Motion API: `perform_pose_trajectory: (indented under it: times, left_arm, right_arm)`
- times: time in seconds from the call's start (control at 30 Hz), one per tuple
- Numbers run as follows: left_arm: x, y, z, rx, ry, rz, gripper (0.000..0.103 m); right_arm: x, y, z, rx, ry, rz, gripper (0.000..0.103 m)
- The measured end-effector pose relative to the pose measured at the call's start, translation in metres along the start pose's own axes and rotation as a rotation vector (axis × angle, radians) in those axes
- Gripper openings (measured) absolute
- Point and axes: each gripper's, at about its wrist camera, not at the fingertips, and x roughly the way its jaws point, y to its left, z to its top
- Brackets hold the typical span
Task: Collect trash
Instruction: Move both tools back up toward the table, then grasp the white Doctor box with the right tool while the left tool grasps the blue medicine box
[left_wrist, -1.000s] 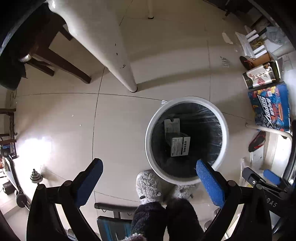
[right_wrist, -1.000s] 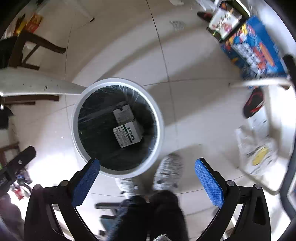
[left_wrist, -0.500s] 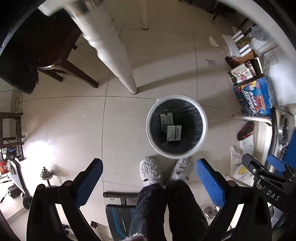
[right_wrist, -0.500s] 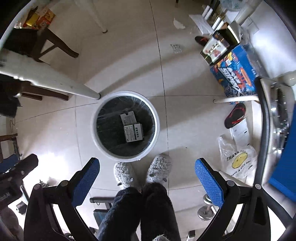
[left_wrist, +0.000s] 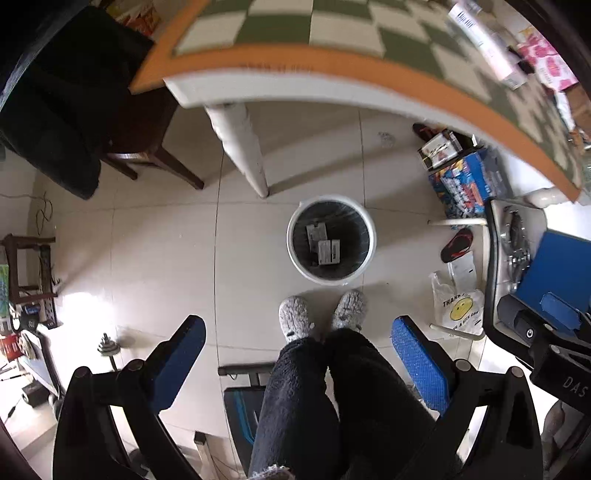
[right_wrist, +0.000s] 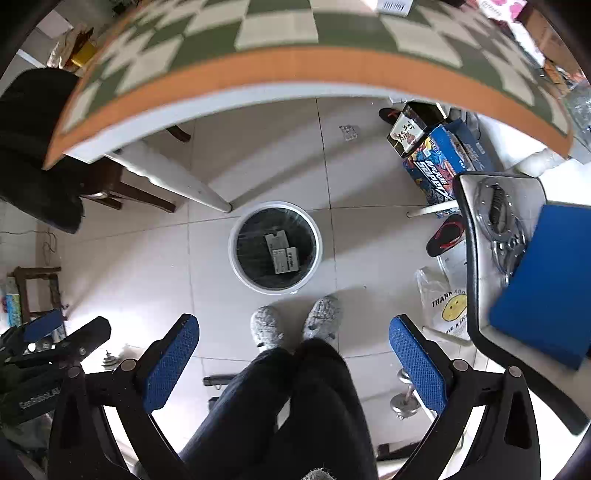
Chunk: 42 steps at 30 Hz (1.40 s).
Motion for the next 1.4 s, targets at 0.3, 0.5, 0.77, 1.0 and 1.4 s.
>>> perform_pose_trajectory:
  times: [0.3, 0.5, 0.77, 1.0, 1.4]
  left_arm:
    - [-0.080, -0.012, 0.053, 0.016, -0.184, 0.042, 0.103]
    - [-0.100, -0.027, 0.127, 0.017, -0.284, 0.106, 0.103]
    - [-0.076, -0.054, 0.230, 0.010, -0.260, 0.234, 0.103]
    - [-0.034, -0.104, 0.340, 0.289, -0.206, 0.403, 0.103]
    - [0.011, -0.180, 0.489, 0.860, -0.136, 0.418, 0.102]
  right_arm:
    - [-0.098, -0.008, 0.025, 0.106, -0.109, 0.051, 0.103]
    - [-0.133, -0.027, 0.110, 0.118, -0.164, 0.014, 0.103]
    - [-0.112, -0.069, 0.279, 0.070, -0.154, -0.005, 0.086]
    - [-0.028, -0.078, 0.405, -0.021, 0.006, -0.045, 0.074]
    - [0.020, -0.113, 0.487, 0.070, 0.083, 0.049, 0.049]
